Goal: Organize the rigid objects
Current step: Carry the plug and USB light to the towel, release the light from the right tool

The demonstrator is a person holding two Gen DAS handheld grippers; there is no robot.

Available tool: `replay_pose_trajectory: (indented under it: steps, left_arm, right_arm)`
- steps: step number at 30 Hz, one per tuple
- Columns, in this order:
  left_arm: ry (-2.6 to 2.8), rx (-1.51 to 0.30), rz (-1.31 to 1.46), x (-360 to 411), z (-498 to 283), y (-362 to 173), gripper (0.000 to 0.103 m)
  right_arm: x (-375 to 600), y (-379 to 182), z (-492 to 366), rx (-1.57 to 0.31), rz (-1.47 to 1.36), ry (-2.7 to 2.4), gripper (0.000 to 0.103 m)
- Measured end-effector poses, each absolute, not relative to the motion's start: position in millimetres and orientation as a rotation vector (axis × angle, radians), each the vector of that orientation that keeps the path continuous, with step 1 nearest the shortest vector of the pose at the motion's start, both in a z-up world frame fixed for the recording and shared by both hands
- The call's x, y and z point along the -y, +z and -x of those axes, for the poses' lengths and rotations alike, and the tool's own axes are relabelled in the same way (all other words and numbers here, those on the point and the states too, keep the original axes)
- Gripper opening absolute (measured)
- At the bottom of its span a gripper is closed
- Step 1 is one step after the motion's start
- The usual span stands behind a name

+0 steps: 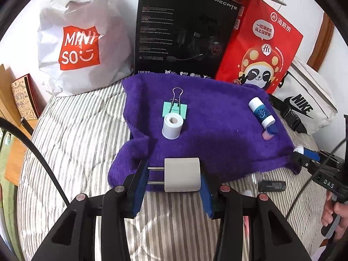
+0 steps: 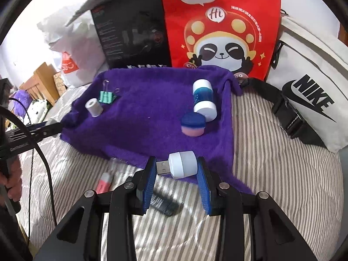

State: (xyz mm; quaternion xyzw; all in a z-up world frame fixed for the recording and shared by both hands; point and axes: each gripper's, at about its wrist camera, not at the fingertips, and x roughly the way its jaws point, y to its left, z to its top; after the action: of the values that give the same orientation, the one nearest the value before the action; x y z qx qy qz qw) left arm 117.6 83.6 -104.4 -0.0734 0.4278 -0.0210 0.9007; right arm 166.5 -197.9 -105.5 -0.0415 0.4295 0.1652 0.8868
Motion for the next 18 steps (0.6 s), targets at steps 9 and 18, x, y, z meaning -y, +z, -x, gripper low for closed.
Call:
replay_pose_trajectory:
  steps: [9,18]
  left_arm:
    - [-0.068,-0.886,0.144,-80.9,-132.9,-107.3,0.041]
    - [-0.067,-0.892,0.149,-88.7,-138.8,-111.5,0.041]
  right_arm:
    - [197.6,-130.8,-208.6,-0.989,0.058,0.321,0.037]
    - [189.3,-140.4,-221.9,-1.007,0.086,0.294,0.037]
